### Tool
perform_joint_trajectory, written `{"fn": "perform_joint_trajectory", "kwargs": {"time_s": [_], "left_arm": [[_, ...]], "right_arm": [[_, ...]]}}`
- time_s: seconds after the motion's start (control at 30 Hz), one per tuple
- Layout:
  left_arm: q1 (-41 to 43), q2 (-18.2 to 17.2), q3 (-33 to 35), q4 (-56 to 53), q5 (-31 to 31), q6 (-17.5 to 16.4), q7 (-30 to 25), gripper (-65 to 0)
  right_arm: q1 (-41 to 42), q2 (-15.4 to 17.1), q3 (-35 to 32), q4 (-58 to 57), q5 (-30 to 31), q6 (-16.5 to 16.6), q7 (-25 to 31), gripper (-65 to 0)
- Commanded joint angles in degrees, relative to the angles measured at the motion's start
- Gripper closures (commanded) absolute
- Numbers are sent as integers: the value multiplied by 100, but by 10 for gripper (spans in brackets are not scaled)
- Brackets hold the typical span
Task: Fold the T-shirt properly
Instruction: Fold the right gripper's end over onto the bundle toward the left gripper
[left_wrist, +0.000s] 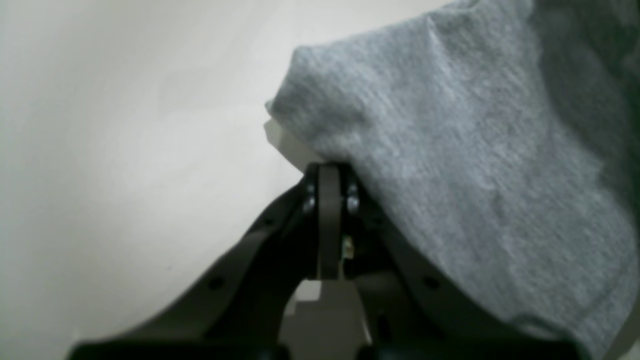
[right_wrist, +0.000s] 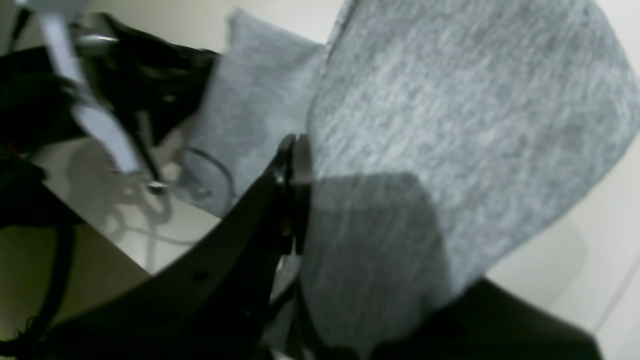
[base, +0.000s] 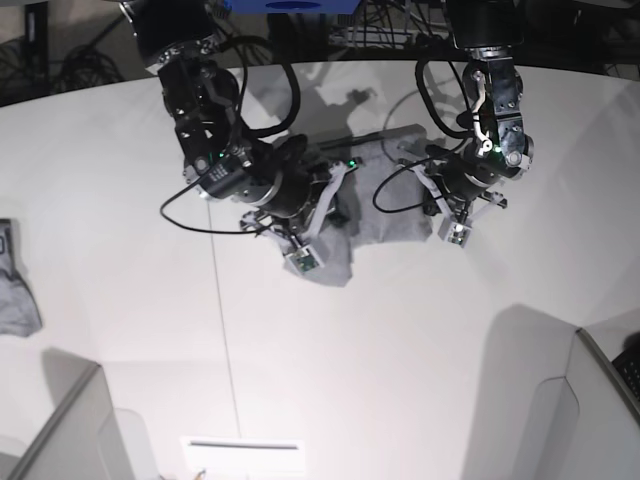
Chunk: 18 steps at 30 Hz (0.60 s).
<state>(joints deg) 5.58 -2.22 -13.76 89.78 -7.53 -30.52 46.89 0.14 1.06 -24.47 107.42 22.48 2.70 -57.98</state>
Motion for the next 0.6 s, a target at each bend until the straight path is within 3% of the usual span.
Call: {"fn": "perform_joint_trajectory", "kwargs": {"time_s": [0.0, 0.33, 0.57], "left_arm": [[9, -20, -9, 38, 107, -38, 150, 0], [264, -29, -9, 627, 142, -38, 177, 0], [404, -108, -18, 688, 107, -38, 177, 0]], "right_arm": [[104, -22, -107, 111, 60, -11, 149, 0], [298, -84, -467, -689, 77, -28, 633, 0], [324, -392, -485, -812, 60, -28, 378, 0]]}}
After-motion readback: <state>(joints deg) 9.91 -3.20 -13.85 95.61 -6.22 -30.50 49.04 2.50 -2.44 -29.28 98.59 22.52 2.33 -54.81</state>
